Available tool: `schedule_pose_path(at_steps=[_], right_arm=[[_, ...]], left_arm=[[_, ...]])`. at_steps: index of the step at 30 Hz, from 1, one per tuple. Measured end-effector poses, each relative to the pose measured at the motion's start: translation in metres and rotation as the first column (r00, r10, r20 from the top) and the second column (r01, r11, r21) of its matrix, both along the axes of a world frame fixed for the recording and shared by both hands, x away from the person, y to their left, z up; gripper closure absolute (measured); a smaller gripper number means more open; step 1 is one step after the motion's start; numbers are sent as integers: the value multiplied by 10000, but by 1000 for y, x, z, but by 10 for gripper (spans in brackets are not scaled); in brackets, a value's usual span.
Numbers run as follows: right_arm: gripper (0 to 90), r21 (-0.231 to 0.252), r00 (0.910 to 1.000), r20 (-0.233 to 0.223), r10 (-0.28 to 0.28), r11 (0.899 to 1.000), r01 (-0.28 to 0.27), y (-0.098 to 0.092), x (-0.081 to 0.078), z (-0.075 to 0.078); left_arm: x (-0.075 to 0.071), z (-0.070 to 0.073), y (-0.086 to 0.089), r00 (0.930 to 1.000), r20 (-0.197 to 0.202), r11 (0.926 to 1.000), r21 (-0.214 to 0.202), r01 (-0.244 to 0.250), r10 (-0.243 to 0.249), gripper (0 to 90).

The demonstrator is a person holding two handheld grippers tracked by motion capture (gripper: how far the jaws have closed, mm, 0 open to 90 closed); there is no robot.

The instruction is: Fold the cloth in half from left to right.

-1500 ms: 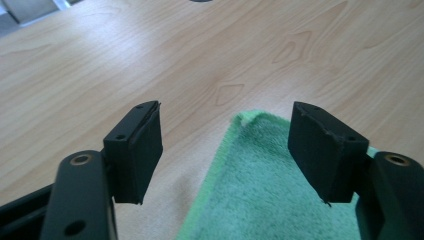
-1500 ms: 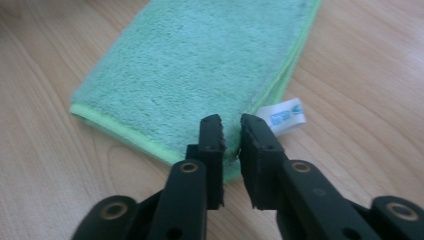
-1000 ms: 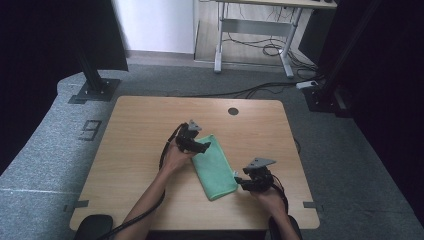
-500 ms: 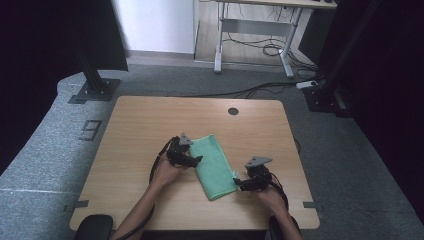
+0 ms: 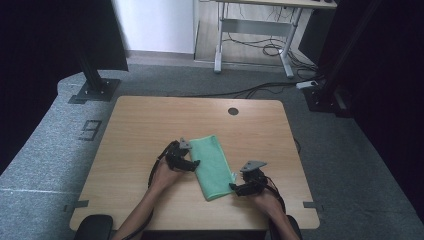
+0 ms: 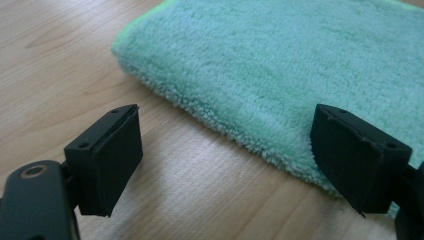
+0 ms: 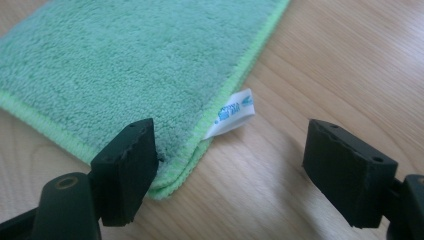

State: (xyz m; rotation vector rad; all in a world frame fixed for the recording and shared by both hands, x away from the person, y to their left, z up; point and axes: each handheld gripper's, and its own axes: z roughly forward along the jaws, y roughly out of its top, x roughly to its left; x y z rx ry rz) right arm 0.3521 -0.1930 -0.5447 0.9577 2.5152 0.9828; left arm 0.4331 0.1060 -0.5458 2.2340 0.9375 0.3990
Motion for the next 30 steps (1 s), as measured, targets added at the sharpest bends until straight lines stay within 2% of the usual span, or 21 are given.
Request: schedule_pose_path(at_steps=[3,13,18,25,30], right_arm=[[212,-41,9997,22,235,9997,-235,8,-2,0],[201,39,9966,117,817,9966,-818,39,-6,-1],[181,107,9969,93,784,9969,-785,51,-6,-2],[171,166,9956,96,929,9955,-930,66,-4,-2],[167,169,9951,121,981,9950,-983,71,-3,-2]], left_arm=[[4,1,5,10000,-41,10000,64,-58,59,140],[16,0,22,9989,-214,9991,-110,-418,416,140],[20,0,27,9982,-293,9984,-190,-533,528,140],[25,0,33,9972,-271,9975,-99,-697,694,140],[25,0,36,9968,-283,9972,-78,-750,747,140]])
